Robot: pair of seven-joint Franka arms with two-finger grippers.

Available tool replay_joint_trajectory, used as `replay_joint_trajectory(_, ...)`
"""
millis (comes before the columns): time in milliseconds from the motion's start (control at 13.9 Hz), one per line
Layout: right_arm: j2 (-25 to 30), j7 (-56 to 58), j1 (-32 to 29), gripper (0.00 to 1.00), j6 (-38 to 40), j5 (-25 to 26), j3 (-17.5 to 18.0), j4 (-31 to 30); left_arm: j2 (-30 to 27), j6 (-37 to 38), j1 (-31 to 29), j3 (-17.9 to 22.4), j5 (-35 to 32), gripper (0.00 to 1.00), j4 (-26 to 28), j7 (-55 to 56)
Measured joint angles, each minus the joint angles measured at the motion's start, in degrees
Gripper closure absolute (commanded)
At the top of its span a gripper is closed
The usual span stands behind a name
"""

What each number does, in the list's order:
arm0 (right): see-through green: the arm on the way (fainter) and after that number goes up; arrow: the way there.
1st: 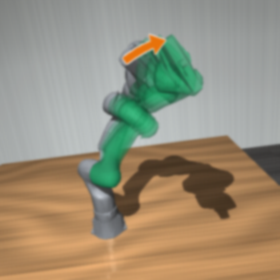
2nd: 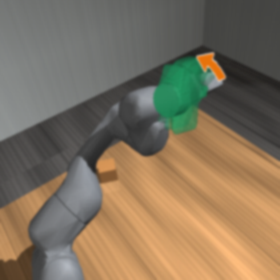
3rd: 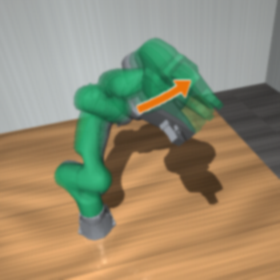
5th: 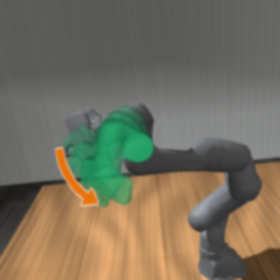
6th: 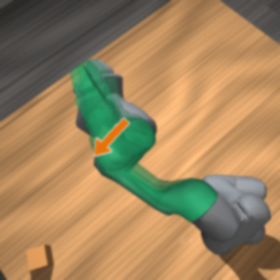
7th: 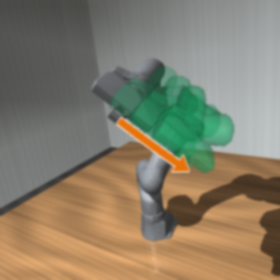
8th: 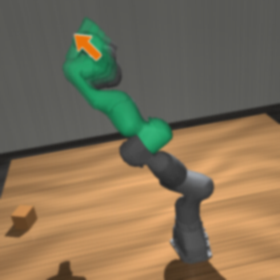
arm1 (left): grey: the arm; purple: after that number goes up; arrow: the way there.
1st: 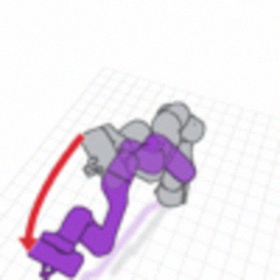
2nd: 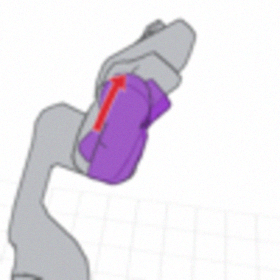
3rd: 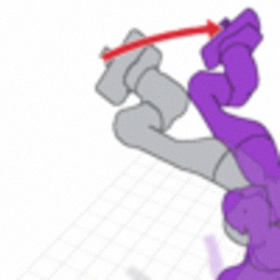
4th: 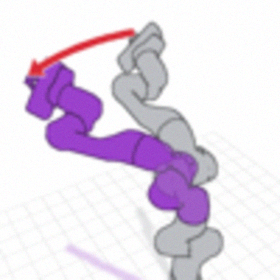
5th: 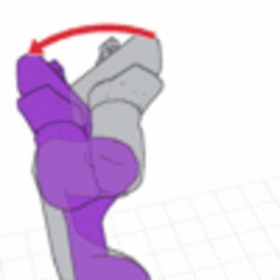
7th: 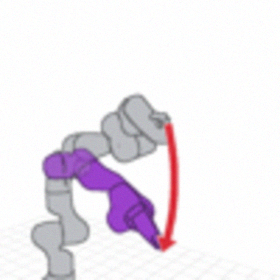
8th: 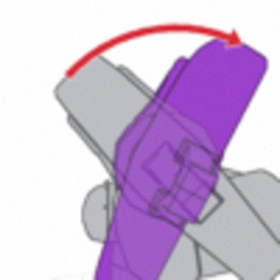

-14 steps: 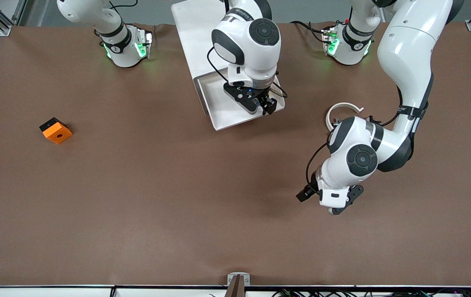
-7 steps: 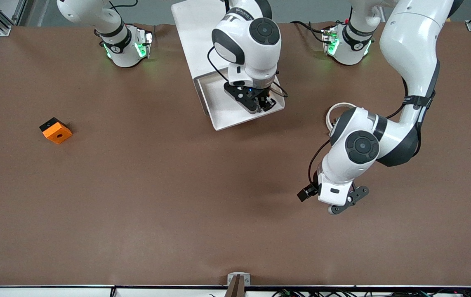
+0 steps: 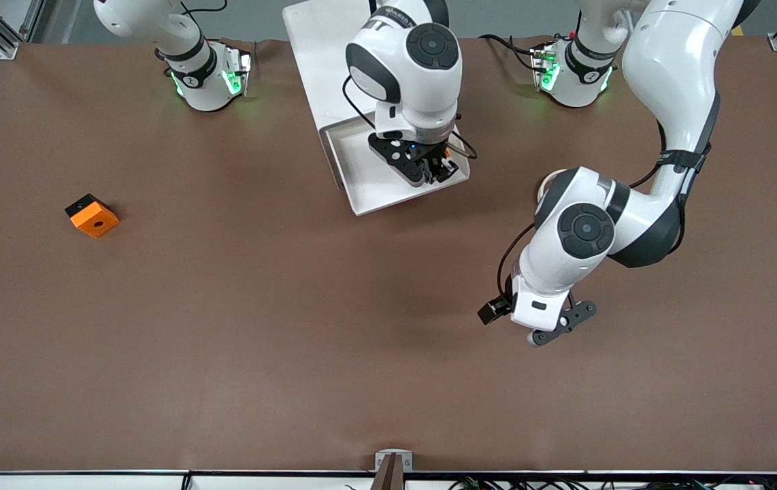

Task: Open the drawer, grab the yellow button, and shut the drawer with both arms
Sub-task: 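Lift the button out with the right gripper while the left gripper withdraws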

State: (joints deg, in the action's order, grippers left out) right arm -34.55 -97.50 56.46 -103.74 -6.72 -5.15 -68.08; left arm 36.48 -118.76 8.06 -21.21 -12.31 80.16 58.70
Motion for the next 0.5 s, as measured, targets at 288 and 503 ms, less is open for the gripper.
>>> replay_joint_trajectory(288,1.5,6.2,-7.1,1.00,5.9,-3.4,0.0,4.5,0.0,2.4,0.4,-2.5,0.0,0.00,1.2,0.0)
replay_joint_trajectory(503,3.9,19.2,-15.2,1.00,12.2,-4.1,-0.3,4.9,0.0,3.7,1.0,-4.5,0.0,0.00,1.7,0.0)
